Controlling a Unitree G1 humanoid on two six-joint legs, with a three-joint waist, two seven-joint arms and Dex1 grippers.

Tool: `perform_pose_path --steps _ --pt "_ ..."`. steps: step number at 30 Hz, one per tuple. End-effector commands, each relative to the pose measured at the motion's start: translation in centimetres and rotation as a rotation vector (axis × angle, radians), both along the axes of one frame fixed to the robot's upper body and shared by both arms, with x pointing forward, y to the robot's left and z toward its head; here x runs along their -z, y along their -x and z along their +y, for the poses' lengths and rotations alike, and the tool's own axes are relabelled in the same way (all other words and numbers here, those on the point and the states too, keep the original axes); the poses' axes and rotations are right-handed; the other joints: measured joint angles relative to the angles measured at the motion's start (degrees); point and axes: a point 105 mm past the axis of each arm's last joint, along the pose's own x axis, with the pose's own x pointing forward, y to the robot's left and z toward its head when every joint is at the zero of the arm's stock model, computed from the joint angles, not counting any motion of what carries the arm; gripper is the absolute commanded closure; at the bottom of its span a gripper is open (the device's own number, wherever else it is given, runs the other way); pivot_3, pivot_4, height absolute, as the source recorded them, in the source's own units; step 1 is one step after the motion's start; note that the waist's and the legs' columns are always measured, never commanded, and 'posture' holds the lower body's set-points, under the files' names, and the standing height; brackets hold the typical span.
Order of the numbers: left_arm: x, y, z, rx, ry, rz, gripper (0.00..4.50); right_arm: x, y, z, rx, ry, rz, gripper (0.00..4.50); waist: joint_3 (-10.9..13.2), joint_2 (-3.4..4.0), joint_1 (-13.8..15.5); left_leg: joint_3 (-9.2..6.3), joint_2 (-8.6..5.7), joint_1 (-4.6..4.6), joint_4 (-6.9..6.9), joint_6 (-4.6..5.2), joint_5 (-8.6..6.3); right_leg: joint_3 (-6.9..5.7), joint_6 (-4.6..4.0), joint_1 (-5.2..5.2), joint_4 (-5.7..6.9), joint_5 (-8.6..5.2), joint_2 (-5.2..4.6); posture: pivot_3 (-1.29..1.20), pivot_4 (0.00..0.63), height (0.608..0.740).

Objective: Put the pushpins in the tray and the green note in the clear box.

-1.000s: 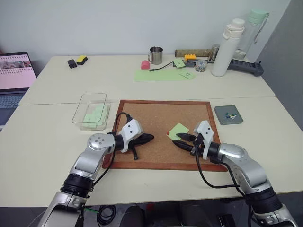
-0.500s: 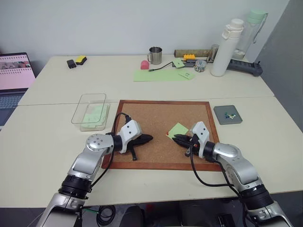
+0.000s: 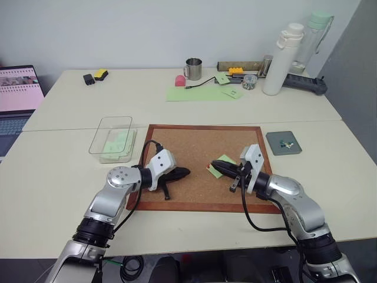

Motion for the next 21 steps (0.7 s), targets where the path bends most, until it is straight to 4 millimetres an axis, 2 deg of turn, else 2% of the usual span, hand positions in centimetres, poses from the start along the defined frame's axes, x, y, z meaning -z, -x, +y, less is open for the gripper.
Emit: perform_pose_path --steps 1,4,5,8,13,16,21 --pt "2.2 0.4 0.8 -0.026 -0.042 0.085 4.5 -0.8 -0.3 -1.6 0.079 -0.028 -0.001 4.46 0.0 0.0 0.08 0.0 -0.01 0.0 0.0 0.0 0.0 0.0 0.0 0.01 0.0 0.0 -0.01 0.0 0.15 0.74" --pt "2.2 0.4 0.8 -0.023 -0.041 0.086 4.5 -1.2 -1.5 -3.3 0.197 -0.08 0.016 4.46 0.0 0.0 0.16 -0.02 -0.02 0.0 0.0 0.0 0.0 -0.01 0.0 0.01 0.01 0.0 -0.01 0.0 0.15 0.74" --pt "2.2 0.4 0.9 -0.022 -0.043 0.087 4.5 -1.2 -2.3 -4.5 0.26 -0.07 0.008 4.46 0.0 0.01 0.16 -0.02 -0.02 0.0 0.0 0.0 0.0 -0.01 0.0 0.01 0.01 0.0 -0.01 0.0 0.15 0.74" --pt "2.2 0.4 1.0 -0.021 -0.047 0.089 4.5 -0.8 -5.2 -9.2 0.498 0.021 -0.028 4.46 0.0 0.0 0.16 -0.03 -0.04 0.0 0.0 0.0 0.0 0.01 0.0 0.01 0.01 0.0 -0.02 0.0 0.15 0.74" --pt "2.1 0.3 1.0 -0.019 -0.052 0.088 4.5 -1.1 -8.2 -15.8 0.731 0.133 -0.054 4.46 0.02 0.03 0.13 0.0 -0.05 0.02 -0.02 0.0 0.0 0.03 -0.01 0.0 0.0 0.0 -0.01 0.0 0.15 0.74" --pt "2.1 0.3 1.1 -0.021 -0.052 0.086 4.5 -0.7 -9.2 -18.3 0.8 0.194 -0.047 4.46 0.02 0.05 0.1 0.03 -0.06 0.03 -0.02 0.0 0.0 0.07 -0.01 0.0 0.01 0.0 -0.02 0.0 0.15 0.74" --pt "2.1 0.4 1.2 -0.029 -0.051 0.086 4.5 0.2 -10.1 -19.7 0.822 0.224 -0.004 4.46 0.02 0.05 -0.1 0.04 -0.06 0.04 -0.02 0.0 0.0 0.12 -0.02 0.0 0.01 0.0 -0.01 0.0 0.15 0.74"
